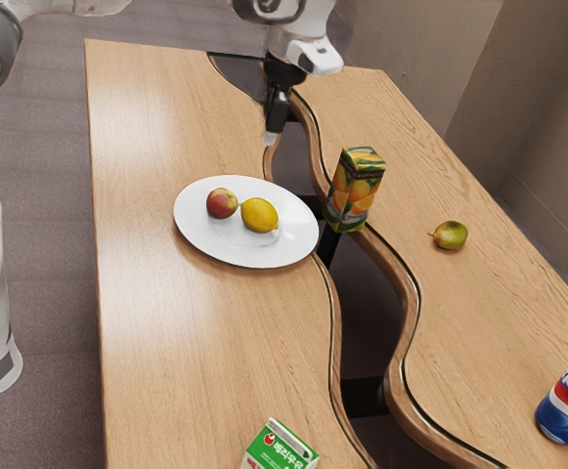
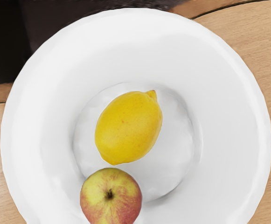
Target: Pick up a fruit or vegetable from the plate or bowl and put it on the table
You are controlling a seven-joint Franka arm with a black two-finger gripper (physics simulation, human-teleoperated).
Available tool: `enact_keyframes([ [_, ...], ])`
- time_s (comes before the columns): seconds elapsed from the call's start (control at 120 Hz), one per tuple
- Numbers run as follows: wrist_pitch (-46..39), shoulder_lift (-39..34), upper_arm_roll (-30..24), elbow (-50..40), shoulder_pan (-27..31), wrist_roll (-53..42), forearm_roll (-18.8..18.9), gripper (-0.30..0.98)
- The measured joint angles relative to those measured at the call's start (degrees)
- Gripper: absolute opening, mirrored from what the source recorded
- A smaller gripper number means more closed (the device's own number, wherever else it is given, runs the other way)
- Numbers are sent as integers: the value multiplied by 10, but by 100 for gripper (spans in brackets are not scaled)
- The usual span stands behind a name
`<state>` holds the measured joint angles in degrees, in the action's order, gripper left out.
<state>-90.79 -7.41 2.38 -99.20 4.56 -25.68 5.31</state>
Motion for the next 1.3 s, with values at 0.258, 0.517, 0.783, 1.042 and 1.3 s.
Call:
enact_keyframes([
  [0.258,-113,110,18,-10,-27,-161,-25,68],
  [0.517,-192,61,55,-92,28,-267,-12,69],
  [0.783,-193,-12,42,-162,7,-338,-30,69],
  [1.042,-180,4,43,-195,8,-382,-40,69],
  [1.3,-197,19,45,-196,8,-409,-40,69],
])
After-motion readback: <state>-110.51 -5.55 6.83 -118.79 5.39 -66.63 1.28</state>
